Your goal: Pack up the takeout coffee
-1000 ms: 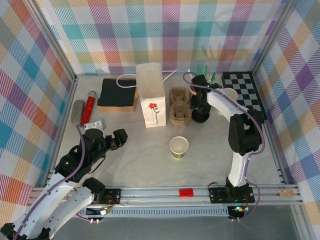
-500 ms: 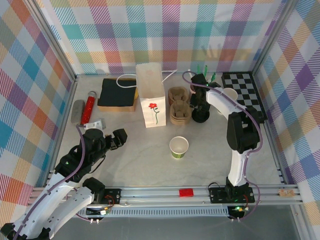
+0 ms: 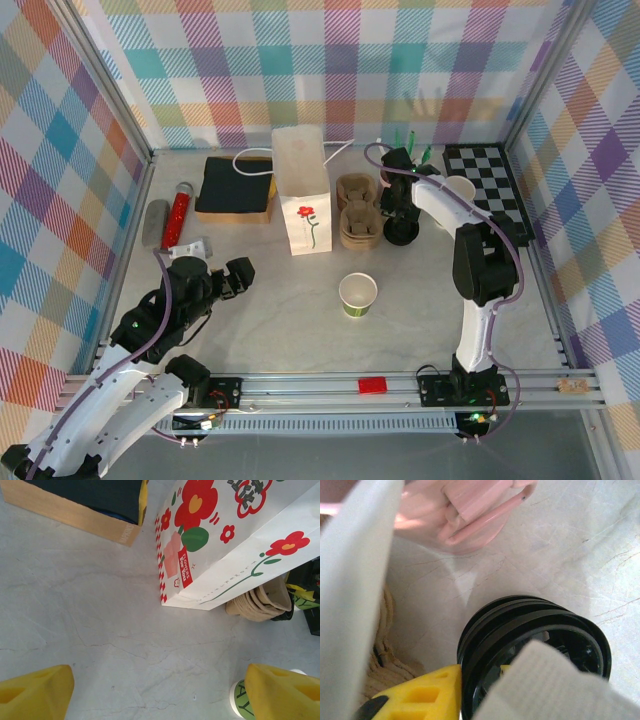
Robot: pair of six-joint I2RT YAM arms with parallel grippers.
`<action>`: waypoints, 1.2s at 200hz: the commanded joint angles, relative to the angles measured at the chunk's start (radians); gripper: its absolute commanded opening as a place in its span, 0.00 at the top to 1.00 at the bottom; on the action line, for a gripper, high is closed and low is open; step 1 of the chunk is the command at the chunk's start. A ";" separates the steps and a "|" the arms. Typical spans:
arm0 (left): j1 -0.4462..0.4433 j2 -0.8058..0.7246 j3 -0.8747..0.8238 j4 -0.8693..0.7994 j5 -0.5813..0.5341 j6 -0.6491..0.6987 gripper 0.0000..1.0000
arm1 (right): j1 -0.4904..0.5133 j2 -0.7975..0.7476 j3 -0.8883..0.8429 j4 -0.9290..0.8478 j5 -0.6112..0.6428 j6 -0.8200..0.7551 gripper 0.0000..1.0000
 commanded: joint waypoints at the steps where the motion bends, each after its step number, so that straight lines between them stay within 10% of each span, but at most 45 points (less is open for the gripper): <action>1: -0.010 -0.004 0.021 -0.001 -0.016 0.016 0.12 | -0.005 0.020 0.015 -0.013 0.011 0.013 0.77; 158: -0.010 0.001 0.032 0.000 -0.011 0.017 0.12 | -0.004 -0.082 -0.042 -0.008 0.028 0.008 0.90; 240: -0.010 0.001 0.032 0.000 -0.006 0.016 0.12 | 0.002 -0.115 -0.092 -0.021 0.038 -0.028 0.63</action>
